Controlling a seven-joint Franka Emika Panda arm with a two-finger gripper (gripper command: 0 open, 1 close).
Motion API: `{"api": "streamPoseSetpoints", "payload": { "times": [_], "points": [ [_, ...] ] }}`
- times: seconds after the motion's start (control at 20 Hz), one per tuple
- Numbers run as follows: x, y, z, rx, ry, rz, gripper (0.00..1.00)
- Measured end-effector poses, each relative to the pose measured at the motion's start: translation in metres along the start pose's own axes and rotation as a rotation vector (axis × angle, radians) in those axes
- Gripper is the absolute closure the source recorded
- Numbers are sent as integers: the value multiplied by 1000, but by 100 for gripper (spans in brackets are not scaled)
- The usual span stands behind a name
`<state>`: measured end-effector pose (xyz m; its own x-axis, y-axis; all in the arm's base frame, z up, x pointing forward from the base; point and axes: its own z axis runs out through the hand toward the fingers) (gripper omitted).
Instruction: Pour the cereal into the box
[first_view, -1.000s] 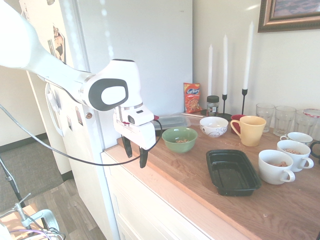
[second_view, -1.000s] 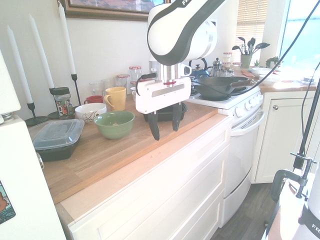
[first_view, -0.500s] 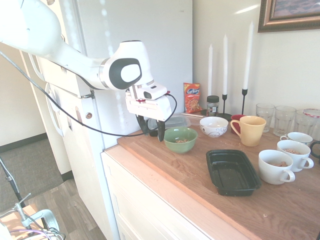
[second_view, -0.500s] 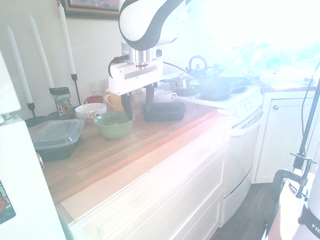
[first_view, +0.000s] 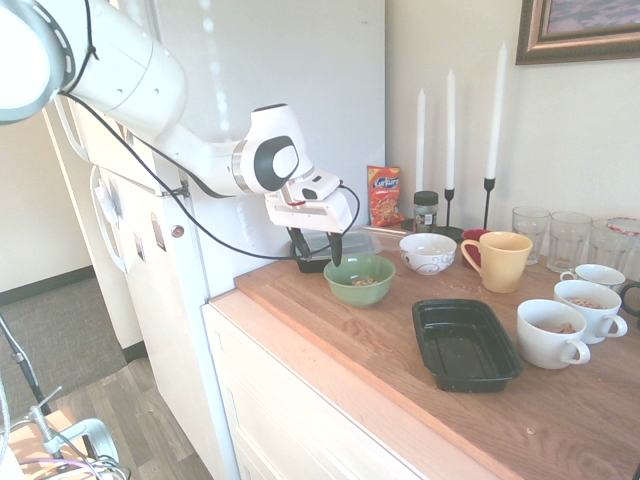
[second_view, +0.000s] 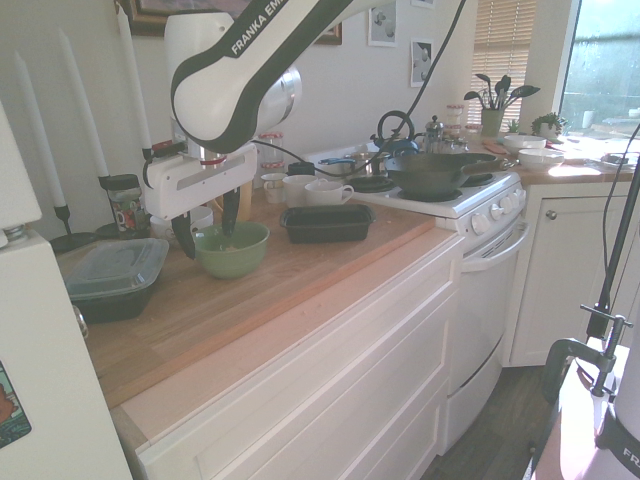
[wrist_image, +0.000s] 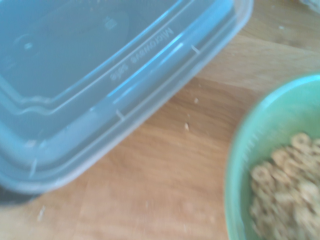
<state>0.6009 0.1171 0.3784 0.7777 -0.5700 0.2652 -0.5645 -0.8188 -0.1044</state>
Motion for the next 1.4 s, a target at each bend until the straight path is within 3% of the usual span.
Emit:
{"api": "streamPoseSetpoints", "payload": {
  "times": [0.4,0.45,1.4],
  "points": [
    [16,-2,46,-26,-27,27,0],
    [18,-1,49,-27,-26,30,100],
    [27,9,61,-31,-50,88,100]
  ]
}}
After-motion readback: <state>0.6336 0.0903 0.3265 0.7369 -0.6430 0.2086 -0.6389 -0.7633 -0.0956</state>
